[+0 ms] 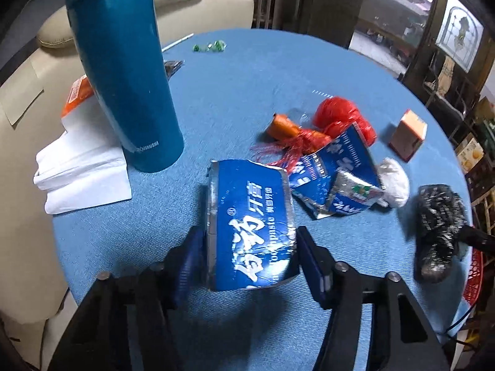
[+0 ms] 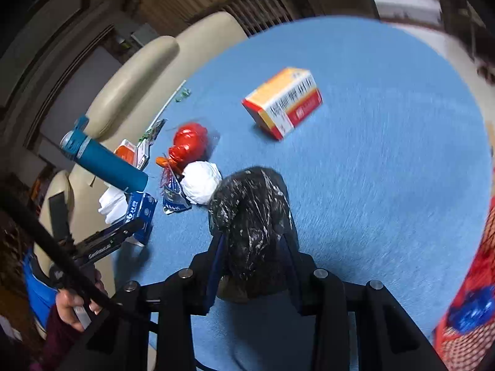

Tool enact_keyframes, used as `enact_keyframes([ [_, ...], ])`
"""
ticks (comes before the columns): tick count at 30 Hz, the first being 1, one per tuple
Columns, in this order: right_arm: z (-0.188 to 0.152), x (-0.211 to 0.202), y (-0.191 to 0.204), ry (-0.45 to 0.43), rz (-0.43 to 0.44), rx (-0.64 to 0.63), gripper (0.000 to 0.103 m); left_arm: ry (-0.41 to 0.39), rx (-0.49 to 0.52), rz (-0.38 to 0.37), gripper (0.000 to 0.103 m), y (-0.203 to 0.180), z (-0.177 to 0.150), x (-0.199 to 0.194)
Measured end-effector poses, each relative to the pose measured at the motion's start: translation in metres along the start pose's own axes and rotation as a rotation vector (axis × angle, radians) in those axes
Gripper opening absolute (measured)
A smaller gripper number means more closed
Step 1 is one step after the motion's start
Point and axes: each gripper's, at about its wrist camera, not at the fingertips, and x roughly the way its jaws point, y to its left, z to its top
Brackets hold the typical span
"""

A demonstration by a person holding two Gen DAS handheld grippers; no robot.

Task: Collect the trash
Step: 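Grasp the blue toothpaste box with the left gripper while the right gripper holds the black bag, then carry the box and black bag over the red basket and release both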

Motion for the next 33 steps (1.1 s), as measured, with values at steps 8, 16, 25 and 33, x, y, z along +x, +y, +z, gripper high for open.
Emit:
enact_keyframes([
  [8, 0.002, 0.031, 0.018, 0.023, -0.049, -0.092, 0.044, -0.056, 0.058, -0.039, 0.059, -0.030, -0.018, -0.033],
  [16, -0.004, 0.006, 0.005, -0.038, -0.039, -0.057, 0.040, -0.120, 0.193, -0.118, 0.059, -0.082, -0.016, -0.070],
  [25, -0.012, -0.094, -0.052, -0.196, -0.052, 0.038, 0.040, -0.147, 0.396, -0.257, 0.059, -0.182, -0.017, -0.101],
  [33, -0.035, -0.184, -0.119, -0.306, -0.189, 0.090, 0.040, -0.121, 0.578, -0.379, 0.059, -0.280, -0.021, -0.109],
])
